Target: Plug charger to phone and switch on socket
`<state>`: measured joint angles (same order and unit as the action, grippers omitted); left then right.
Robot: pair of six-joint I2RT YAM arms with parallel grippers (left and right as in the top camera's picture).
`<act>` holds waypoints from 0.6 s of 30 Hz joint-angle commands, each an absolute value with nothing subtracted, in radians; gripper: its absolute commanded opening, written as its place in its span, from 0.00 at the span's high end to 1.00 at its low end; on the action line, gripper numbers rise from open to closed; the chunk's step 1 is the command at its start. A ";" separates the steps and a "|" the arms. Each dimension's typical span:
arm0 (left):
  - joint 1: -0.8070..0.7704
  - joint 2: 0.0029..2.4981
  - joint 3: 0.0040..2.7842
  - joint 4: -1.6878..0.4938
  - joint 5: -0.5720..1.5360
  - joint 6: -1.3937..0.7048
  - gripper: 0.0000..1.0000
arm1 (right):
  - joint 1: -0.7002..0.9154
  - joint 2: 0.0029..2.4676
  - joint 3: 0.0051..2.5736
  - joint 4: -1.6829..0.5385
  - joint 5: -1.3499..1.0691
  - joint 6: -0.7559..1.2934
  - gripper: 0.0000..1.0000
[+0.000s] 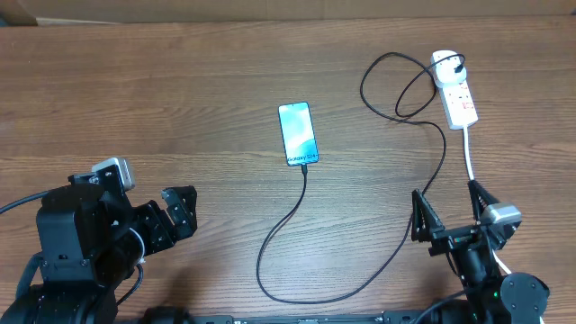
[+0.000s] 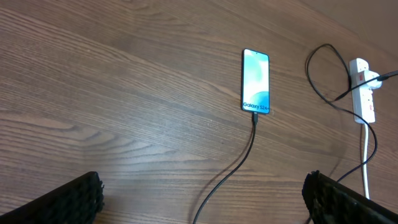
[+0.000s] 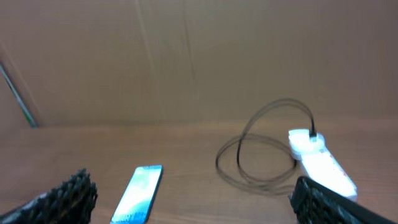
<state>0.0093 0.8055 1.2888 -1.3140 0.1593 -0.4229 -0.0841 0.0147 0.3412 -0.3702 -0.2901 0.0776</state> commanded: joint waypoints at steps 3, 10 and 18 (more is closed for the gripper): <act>0.014 0.803 1.292 -1.312 0.147 -0.434 0.00 | -0.053 0.003 0.234 -0.208 -0.316 0.077 0.00; 0.014 0.803 1.292 -1.312 0.147 -0.434 0.00 | 0.012 0.003 0.141 -0.102 -0.307 0.076 0.00; 0.014 0.803 1.292 -1.312 0.147 -0.434 0.00 | 0.019 0.003 0.028 0.020 -0.309 0.077 0.00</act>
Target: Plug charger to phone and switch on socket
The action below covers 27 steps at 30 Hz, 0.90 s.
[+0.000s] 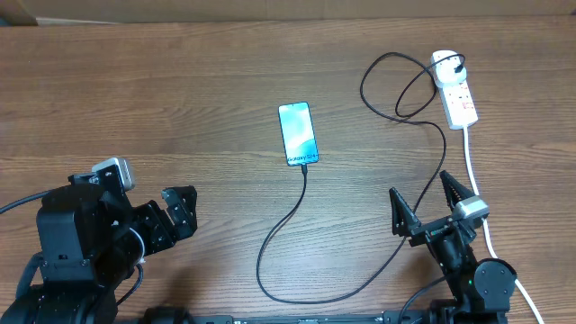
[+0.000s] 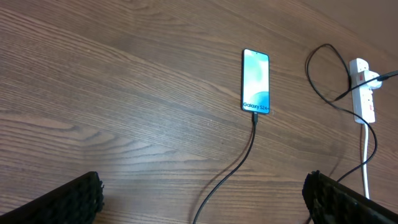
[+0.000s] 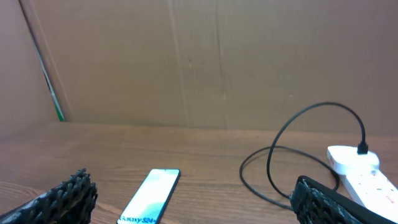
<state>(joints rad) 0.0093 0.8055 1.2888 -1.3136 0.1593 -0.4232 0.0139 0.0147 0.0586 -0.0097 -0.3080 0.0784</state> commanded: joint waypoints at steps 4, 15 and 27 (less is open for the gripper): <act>0.014 0.803 1.292 -1.312 0.147 -0.434 0.00 | 0.025 0.003 0.007 0.049 -0.308 0.040 0.00; 0.014 0.803 1.292 -1.312 0.147 -0.434 0.00 | 0.027 0.003 0.007 -0.062 -0.261 -0.032 0.00; 0.014 0.803 1.292 -1.312 0.147 -0.434 0.00 | 0.027 0.003 0.009 -0.085 -0.102 -0.028 0.00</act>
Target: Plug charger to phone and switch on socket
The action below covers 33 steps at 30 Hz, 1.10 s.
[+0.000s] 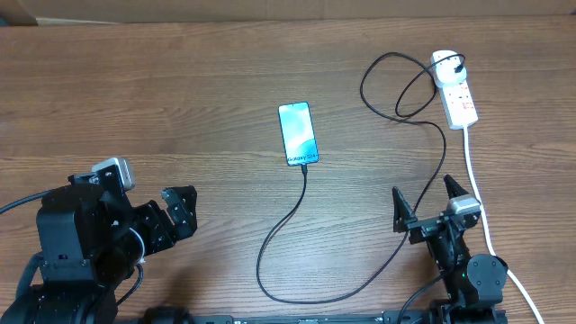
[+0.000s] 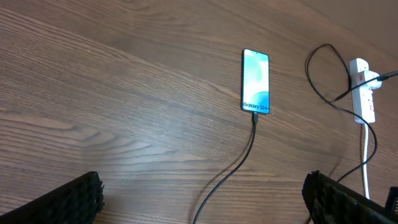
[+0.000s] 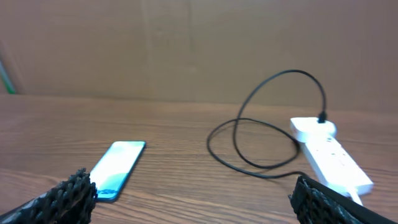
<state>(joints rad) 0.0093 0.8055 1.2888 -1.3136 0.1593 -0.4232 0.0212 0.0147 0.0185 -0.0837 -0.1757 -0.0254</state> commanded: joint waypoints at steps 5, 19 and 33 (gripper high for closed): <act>0.014 0.803 1.292 -1.312 0.147 -0.434 0.00 | 0.028 0.003 0.009 -0.092 -0.026 0.028 0.00; 0.014 0.803 1.292 -1.312 0.147 -0.434 0.00 | 0.029 0.003 0.009 -0.089 -0.049 -0.087 0.00; 0.014 0.803 1.292 -1.312 0.147 -0.434 0.00 | 0.029 0.003 0.009 -0.082 -0.049 -0.080 0.00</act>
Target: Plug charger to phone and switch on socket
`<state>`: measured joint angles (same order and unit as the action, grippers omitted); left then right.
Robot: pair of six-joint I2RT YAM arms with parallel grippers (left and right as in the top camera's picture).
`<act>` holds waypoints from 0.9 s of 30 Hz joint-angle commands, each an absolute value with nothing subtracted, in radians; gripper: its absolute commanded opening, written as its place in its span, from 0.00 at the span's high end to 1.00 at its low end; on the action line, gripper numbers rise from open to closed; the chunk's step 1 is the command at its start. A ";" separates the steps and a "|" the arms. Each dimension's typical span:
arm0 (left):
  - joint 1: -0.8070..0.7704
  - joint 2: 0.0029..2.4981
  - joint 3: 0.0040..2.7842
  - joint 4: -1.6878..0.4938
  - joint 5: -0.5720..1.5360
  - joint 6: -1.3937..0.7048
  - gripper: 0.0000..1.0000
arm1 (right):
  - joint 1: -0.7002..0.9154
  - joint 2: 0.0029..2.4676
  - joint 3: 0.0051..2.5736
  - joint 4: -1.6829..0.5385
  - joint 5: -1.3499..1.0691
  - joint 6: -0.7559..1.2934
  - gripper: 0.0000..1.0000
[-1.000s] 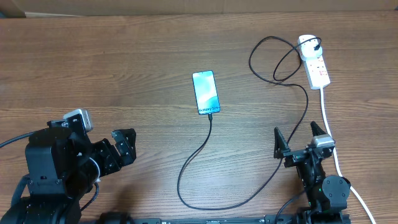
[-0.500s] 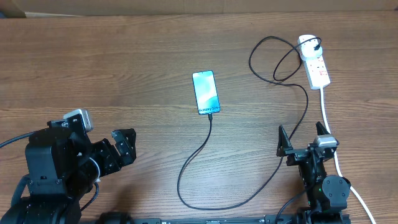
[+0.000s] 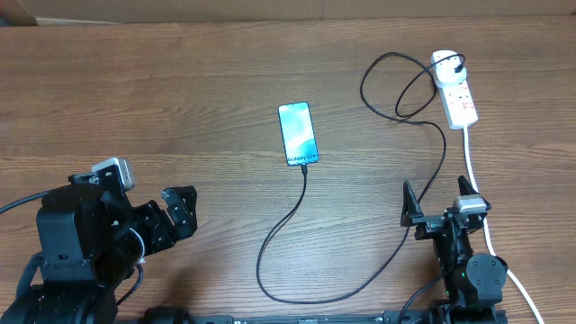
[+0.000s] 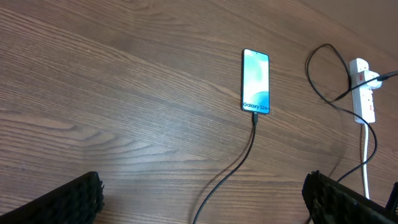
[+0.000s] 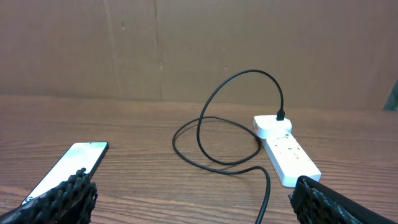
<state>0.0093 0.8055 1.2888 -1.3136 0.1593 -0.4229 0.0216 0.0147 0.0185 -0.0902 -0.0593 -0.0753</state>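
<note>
The phone (image 3: 298, 133) lies face up mid-table with its screen lit (image 4: 255, 81) and shows at the left edge of the right wrist view (image 5: 65, 165). The black charger cable (image 3: 301, 202) is plugged into its near end, loops along the front and runs up to the white power strip (image 3: 457, 90), where its plug sits in the far socket (image 5: 272, 126). My left gripper (image 4: 202, 202) is open near the front left, away from everything. My right gripper (image 3: 437, 203) is open at the front right, with the cable (image 5: 264, 186) on the table ahead of it.
The strip's white lead (image 3: 472, 166) runs down the right side past my right arm. A cardboard wall (image 5: 199, 43) stands along the table's far edge. Bare wooden table (image 3: 162, 99) lies to the left of the phone.
My right gripper has shifted a little to the right and turned, so the power strip now sits nearer the middle of its view. The left arm, phone and cable have not moved.
The phone stayed lit with the cable in it throughout. My right gripper stood open at the front right, then sat further left facing the phone, then turned back toward the strip, and is now further right. The left arm stayed still.
</note>
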 commanded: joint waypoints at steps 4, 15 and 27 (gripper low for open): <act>0.014 0.803 1.292 -1.312 0.147 -0.434 0.00 | 0.029 0.003 0.009 -0.082 -0.049 -0.080 0.00; 0.014 0.803 1.292 -1.315 0.145 -0.431 0.00 | 0.029 0.003 0.009 -0.082 -0.049 -0.080 0.00; 0.014 0.804 1.291 -1.426 0.072 -0.429 0.00 | 0.029 0.003 0.009 -0.082 -0.049 -0.080 0.00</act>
<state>0.0093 0.8055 1.2892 -1.4006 0.0994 -0.4229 0.0216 0.0147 0.0185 -0.0891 -0.0593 -0.0753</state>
